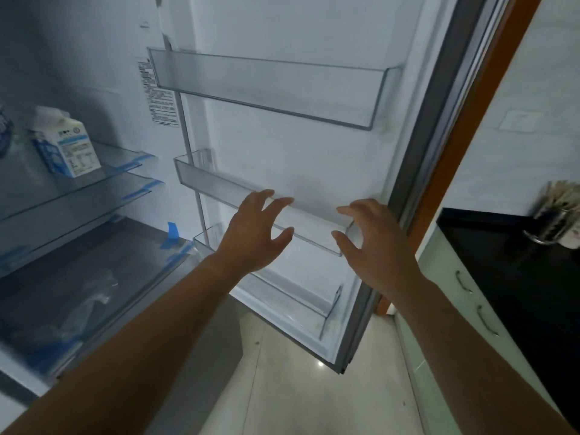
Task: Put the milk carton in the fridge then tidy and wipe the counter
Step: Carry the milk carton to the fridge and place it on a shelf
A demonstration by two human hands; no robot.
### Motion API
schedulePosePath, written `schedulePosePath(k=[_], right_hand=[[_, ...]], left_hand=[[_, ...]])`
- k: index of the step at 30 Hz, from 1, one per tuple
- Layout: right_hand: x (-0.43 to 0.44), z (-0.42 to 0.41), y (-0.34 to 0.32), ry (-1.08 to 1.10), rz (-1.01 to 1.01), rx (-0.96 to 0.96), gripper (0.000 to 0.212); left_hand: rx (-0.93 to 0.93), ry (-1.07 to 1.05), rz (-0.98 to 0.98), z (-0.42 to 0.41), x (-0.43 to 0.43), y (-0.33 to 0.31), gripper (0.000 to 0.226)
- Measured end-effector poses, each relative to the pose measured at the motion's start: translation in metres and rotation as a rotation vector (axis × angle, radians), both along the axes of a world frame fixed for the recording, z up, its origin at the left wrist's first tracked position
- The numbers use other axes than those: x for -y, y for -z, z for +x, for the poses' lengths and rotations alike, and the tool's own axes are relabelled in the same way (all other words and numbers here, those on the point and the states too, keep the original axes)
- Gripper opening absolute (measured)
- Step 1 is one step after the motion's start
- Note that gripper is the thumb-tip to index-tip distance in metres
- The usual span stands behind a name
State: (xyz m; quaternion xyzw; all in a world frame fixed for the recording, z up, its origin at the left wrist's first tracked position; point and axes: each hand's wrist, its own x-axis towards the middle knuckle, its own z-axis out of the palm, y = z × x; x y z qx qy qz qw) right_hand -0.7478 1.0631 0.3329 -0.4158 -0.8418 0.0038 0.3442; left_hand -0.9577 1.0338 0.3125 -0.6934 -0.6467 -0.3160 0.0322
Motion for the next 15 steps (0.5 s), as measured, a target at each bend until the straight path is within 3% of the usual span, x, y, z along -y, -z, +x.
schedulePosePath(k=[6, 15], right_hand=[[-0.007, 0.033, -0.006, -0.064, 0.045, -0.264, 0.037], [-0.034, 0.071, 0.011, -0.119, 0.148, -0.523, 0.046]], left_hand=[[0.051, -0.08, 0.011, 0.013, 0.013, -0.003, 0.067], [0.108, -0.08, 0.113, 0.067, 0.026, -0.001, 0.047]])
